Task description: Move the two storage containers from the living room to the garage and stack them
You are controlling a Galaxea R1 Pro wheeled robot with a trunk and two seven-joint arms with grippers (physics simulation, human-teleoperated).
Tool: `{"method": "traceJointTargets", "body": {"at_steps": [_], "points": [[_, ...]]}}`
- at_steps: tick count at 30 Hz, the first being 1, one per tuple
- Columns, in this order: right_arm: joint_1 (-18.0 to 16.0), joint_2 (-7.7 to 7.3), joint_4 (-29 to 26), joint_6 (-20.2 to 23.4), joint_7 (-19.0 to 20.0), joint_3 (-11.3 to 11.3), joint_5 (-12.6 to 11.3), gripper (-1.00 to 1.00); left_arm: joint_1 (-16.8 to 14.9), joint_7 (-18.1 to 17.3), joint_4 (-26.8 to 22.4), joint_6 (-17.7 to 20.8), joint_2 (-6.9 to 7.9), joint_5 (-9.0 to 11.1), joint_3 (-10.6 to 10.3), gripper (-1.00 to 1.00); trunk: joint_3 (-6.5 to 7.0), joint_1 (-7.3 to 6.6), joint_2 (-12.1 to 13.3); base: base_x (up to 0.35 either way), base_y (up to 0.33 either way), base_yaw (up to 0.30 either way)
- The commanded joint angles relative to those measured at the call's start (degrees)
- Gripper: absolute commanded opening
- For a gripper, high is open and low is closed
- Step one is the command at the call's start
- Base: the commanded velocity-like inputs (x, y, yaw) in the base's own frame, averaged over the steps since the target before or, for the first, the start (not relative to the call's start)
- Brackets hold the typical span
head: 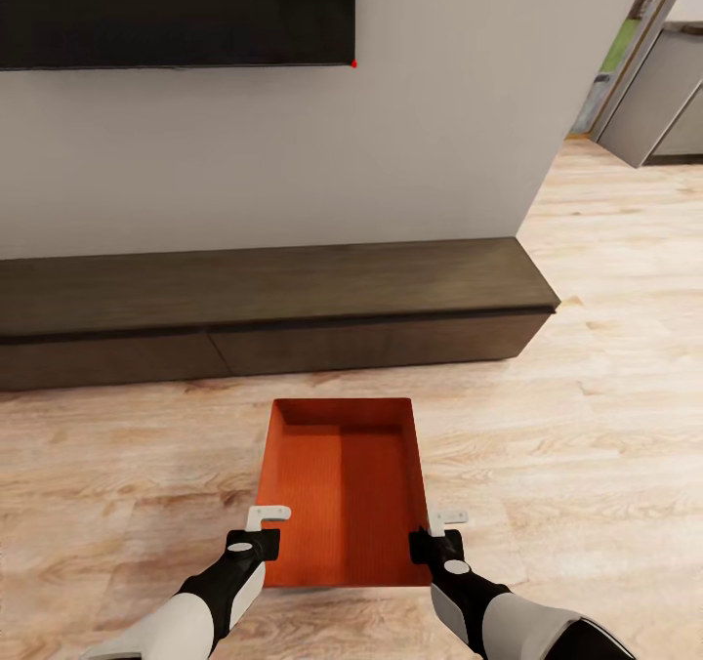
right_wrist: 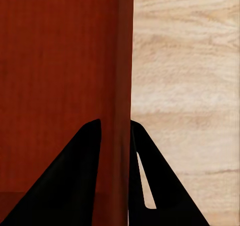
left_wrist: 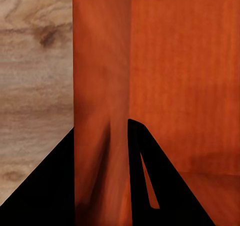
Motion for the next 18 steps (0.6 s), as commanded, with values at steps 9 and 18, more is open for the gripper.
{"method": "traceJointTargets", "body": {"at_steps": [9,18], "points": [[0.0,-0.01,0.1,-0.4,-0.3,-1.0,-1.1,-1.0,0.0,1.7,-0.1,0.3,0.0,-1.2,1.0,-1.0,1.59,-1.99,3.6,0.0,0.0,0.0],[0.0,-0.1,0.1,-0.4,-0.3,-1.0,-1.1,-1.0,0.0,1.7,-0.1,0.3,0.0,-1.2,1.0,-1.0,3.21,-3.96,7.2,0.0,0.0,0.0]]}}
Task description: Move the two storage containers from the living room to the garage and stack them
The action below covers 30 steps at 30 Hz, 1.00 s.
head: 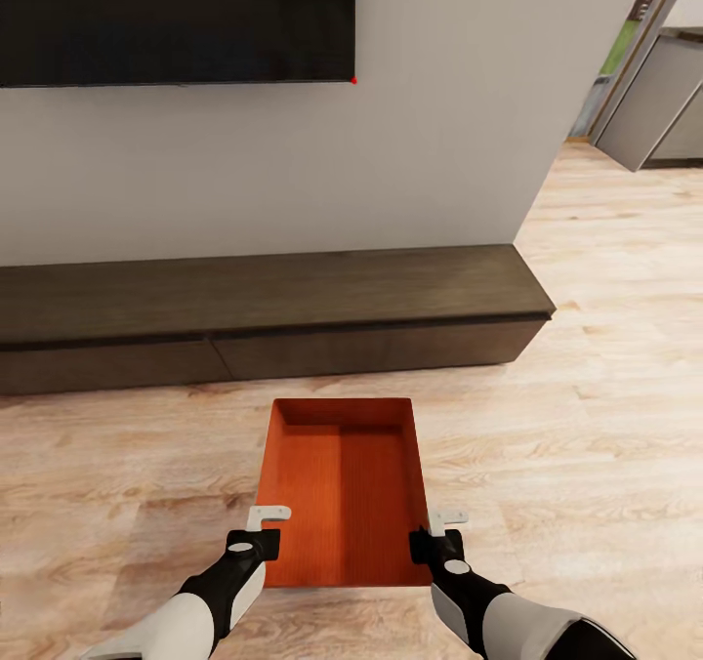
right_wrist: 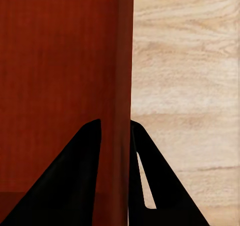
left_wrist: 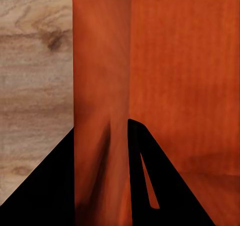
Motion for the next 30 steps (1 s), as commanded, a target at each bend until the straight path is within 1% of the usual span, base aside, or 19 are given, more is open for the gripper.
{"method": "traceJointTargets", "body": {"at_steps": [1,30], "points": [[0.0,-0.02,0.1,-0.5,-0.4,-0.8,-1.4,-1.0,0.0,1.6,-0.1,0.3,0.07,-1.2,1.0,-1.0,0.15,-0.23,0.4,0.0,0.0,0.0],[0.0,0.06,0.1,-0.5,-0.4,-0.7,-1.3,-1.0,0.0,1.6,-0.2,0.3,0.06,-1.2,1.0,-1.0,5.36,-6.6,12.0,0.0,0.0,0.0]]}}
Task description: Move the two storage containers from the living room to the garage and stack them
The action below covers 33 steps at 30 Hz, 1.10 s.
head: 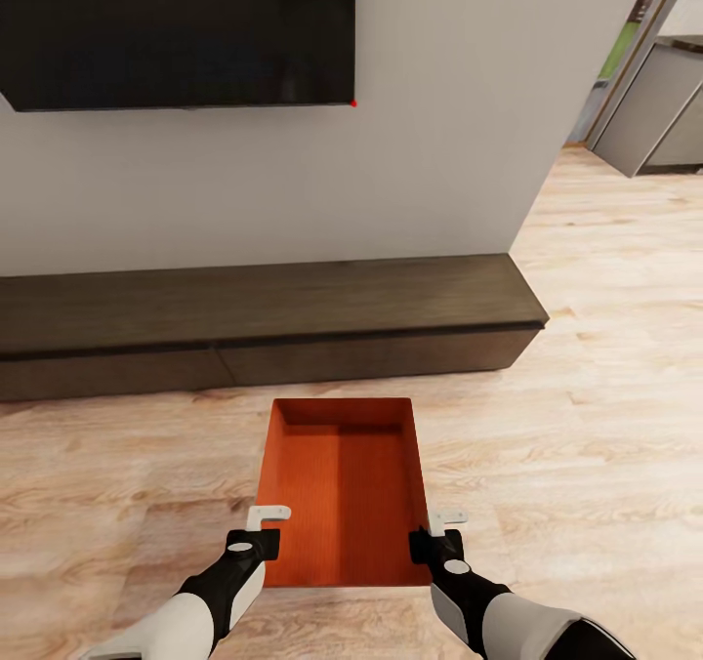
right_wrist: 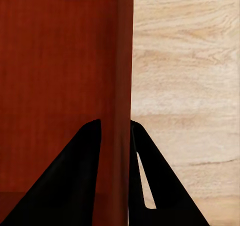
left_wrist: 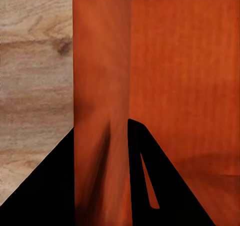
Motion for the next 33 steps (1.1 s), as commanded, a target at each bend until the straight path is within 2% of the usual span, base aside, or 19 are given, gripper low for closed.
{"method": "traceJointTargets", "body": {"at_steps": [1,33], "points": [[0.0,-0.01,0.1,-0.4,-0.3,-0.8,-1.2,-1.0,0.0,1.6,-0.2,0.3,-0.01,-1.3,1.2,-1.0,0.15,-0.23,0.4,0.0,0.0,0.0],[0.0,0.25,0.1,0.2,-0.8,-0.8,-0.8,-1.0,0.0,1.6,-0.2,0.3,-0.09,-1.3,1.2,-1.0,5.9,-7.26,13.2,0.0,0.0,0.0]]}}
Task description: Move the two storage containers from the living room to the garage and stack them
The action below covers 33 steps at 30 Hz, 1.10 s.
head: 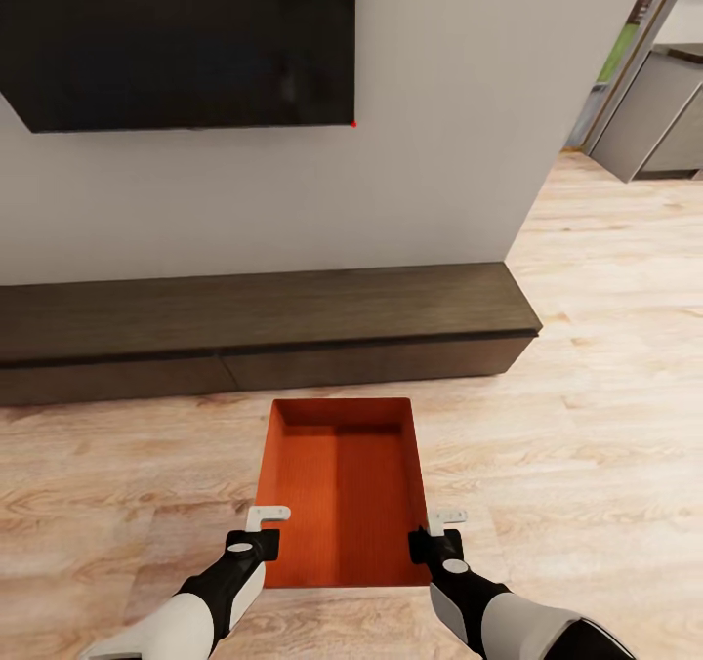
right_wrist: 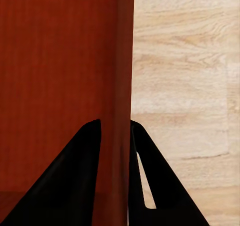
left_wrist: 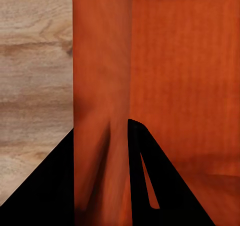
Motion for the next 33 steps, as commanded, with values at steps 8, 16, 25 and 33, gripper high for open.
{"method": "traceJointTargets", "body": {"at_steps": [8,16,25,33], "points": [[0.0,0.17,0.3,-0.8,-0.3,-0.3,-1.9,-1.0,0.0,1.2,-0.4,0.3,-0.12,-1.9,1.5,-1.0,1.41,-1.76,3.2,0.0,0.0,0.0],[0.0,0.18,0.3,-1.0,-0.2,-0.3,-1.9,-1.0,0.0,1.2,-0.4,0.3,-0.12,-1.9,1.5,-1.0,2.91,-3.52,6.4,0.0,0.0,0.0],[0.0,0.24,0.3,-1.1,-0.2,-0.4,-2.0,-1.0,0.0,1.2,-0.4,0.3,-0.19,-1.9,1.5,-1.0,5.28,-5.5,10.0,0.0,0.0,0.0],[0.0,0.23,0.3,-1.1,-0.2,-0.4,-2.1,-1.0,0.0,1.2,-0.5,0.3,-0.21,-1.9,1.6,-1.0,6.03,-5.5,10.0,0.0,0.0,0.0]]}}
